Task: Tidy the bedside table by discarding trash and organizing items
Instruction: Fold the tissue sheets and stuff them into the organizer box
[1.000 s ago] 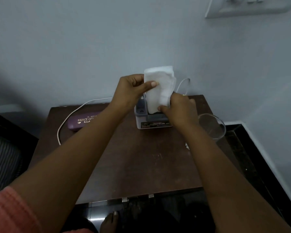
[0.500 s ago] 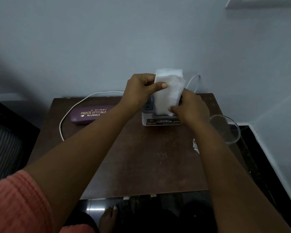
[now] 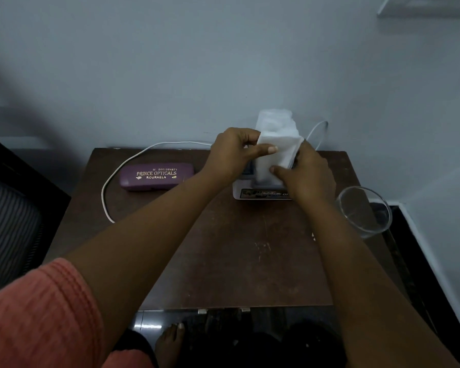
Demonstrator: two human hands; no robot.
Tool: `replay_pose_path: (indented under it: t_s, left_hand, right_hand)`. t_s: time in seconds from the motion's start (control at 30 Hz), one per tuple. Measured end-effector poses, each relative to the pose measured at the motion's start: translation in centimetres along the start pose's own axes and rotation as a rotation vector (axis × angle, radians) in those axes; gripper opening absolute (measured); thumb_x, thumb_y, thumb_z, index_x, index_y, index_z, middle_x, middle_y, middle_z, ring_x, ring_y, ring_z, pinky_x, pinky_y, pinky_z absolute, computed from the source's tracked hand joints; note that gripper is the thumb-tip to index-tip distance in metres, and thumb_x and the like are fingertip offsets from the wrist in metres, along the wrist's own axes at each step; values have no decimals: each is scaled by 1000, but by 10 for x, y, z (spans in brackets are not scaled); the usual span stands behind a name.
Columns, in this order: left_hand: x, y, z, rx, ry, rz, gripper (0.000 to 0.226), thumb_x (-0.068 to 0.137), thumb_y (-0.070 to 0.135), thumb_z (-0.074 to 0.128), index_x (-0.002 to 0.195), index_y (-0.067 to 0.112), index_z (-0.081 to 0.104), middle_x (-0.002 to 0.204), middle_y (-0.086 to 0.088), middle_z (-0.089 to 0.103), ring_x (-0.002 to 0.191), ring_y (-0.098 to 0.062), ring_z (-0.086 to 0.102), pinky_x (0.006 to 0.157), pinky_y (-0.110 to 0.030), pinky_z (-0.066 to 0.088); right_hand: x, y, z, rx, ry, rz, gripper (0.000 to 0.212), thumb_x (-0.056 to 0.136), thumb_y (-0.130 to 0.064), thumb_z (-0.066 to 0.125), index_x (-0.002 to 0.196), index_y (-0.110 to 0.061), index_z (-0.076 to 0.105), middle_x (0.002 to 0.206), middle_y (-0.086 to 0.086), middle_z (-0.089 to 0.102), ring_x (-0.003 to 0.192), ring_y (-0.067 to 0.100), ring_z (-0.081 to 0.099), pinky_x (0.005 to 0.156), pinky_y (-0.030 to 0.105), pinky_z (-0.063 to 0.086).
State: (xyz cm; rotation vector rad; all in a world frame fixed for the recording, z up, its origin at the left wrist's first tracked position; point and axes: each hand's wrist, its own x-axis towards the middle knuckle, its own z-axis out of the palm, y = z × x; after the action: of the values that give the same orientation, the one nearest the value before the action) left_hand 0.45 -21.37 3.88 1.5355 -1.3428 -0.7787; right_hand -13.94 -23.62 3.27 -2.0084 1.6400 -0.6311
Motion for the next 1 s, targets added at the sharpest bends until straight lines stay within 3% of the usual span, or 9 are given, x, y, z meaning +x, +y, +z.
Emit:
replay_pose_path:
  t_s: [0.17,0.27,0.37,0.53,0.63,0.83,0.93,1.0]
  left_hand:
    - [-2,-4,2,108,17,12,38,62,57,68,92,34,71,90,10,74,93,-14,67,89,-53,48]
    - [-5,-12,-1,180,48,15,36,62,54,68,93,35,71,84,18,68,93,-12,64,88,-54,46]
    - [-7,-23,-4,286,60,10,28,66,47,72,91,34,73,75,25,60,90,-8,61,87,-53,46]
    - [-6,-18,1,388,125,1,15,74,38,73,87,30,74,86,16,60,99,-13,58,87,-45,42]
    - [-6,-17,2,449,154,-15,13,75,38,72,86,31,74,99,11,66,104,-16,56,77,-36,30]
    - [-10,-18,4,491,190,-50,17,74,44,71,87,33,73,108,12,63,114,-17,50,79,-35,23]
    - [-12,-20,4,492,164,-55,23,74,44,71,92,31,72,113,9,63,115,-17,50,82,-36,29]
    - [-18,-23,2,366,216,-46,26,75,40,72,97,28,71,113,4,63,112,-16,53,89,-34,40]
  right_hand:
    - [-3,1,1,-34,-13,-2,62,79,-31,70,133,-26,42,121,8,63,110,34,58,83,39,46]
    - [-4,3,-1,38,14,-10,55,79,-28,70,128,-26,45,117,6,65,107,32,59,77,34,41]
    - [-4,4,0,2,17,-5,53,79,-28,69,127,-27,46,117,8,64,107,34,58,79,36,44]
    - [-7,3,0,48,48,3,56,80,-26,69,129,-25,43,119,8,63,108,34,58,83,38,46]
    - [-7,4,1,81,78,-3,47,81,-26,67,124,-24,47,116,6,64,104,33,60,80,38,47]
    - [-5,4,5,55,113,-7,45,84,-28,64,124,-26,45,114,9,65,102,33,61,81,41,50]
    - [-7,5,7,85,121,-19,47,83,-23,66,126,-23,46,119,8,63,105,30,60,82,38,49]
    - [-14,4,6,204,237,-42,39,84,-15,64,121,-17,52,115,5,63,100,20,59,79,27,45]
